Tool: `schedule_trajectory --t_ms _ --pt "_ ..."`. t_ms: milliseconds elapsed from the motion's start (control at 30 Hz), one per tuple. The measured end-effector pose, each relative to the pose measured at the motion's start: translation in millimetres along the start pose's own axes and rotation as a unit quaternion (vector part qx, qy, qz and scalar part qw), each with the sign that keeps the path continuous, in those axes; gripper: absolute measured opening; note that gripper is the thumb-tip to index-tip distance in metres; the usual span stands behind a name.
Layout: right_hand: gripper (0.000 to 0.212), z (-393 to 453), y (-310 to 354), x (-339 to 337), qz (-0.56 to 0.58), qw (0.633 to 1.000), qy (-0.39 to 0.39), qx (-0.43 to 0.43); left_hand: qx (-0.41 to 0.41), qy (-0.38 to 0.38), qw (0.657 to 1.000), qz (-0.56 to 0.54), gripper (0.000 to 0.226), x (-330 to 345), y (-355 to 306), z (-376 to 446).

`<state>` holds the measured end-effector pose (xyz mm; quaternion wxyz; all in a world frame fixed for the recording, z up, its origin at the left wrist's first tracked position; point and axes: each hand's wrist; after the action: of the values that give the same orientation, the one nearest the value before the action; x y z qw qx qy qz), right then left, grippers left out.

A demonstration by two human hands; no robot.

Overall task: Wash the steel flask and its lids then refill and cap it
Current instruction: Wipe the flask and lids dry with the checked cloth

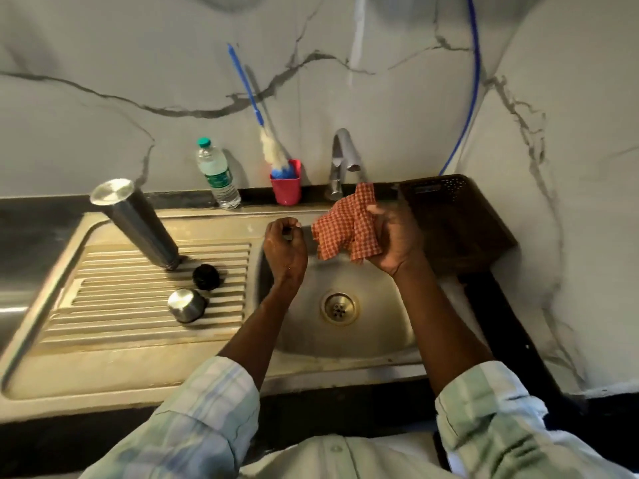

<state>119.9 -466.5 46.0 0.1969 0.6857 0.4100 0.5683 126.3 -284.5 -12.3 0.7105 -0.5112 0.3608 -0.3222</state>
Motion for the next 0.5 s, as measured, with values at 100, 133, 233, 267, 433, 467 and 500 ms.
schedule_trajectory --t_ms 100,133,233,267,433,467,500 --pt "0.035 15 -38 38 -0.023 0.999 0.008 0.045 0.02 -0.045 0.999 0.0 0.007 -48 11 21" --pt "0.036 19 -48 49 -0.022 0.998 0.008 0.055 0.032 -0.067 0.997 0.002 0.006 -63 14 28" --pt "0.04 31 -76 77 -0.005 0.996 0.034 0.083 0.067 -0.144 0.987 0.013 0.005 -106 22 44" --pt "0.039 36 -86 88 -0.007 0.995 0.048 0.092 0.072 -0.168 0.983 0.02 0.006 -122 25 49" --pt "0.049 61 -122 146 -0.082 0.989 0.079 0.098 0.056 -0.237 0.97 0.014 0.029 -189 41 74" --pt "0.047 63 -128 156 -0.08 0.988 0.077 0.103 0.053 -0.242 0.969 0.013 0.038 -201 47 81" --pt "0.043 66 -134 164 -0.07 0.989 0.072 0.105 0.049 -0.237 0.97 0.02 0.049 -210 55 87"
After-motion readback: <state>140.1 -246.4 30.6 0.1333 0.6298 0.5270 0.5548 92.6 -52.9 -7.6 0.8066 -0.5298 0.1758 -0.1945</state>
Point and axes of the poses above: each hand's wrist, its own z-axis towards the middle knuckle, its own x-axis out of the palm, y = z × x, and after that the axes turned 4 degrees about -z, right-handed
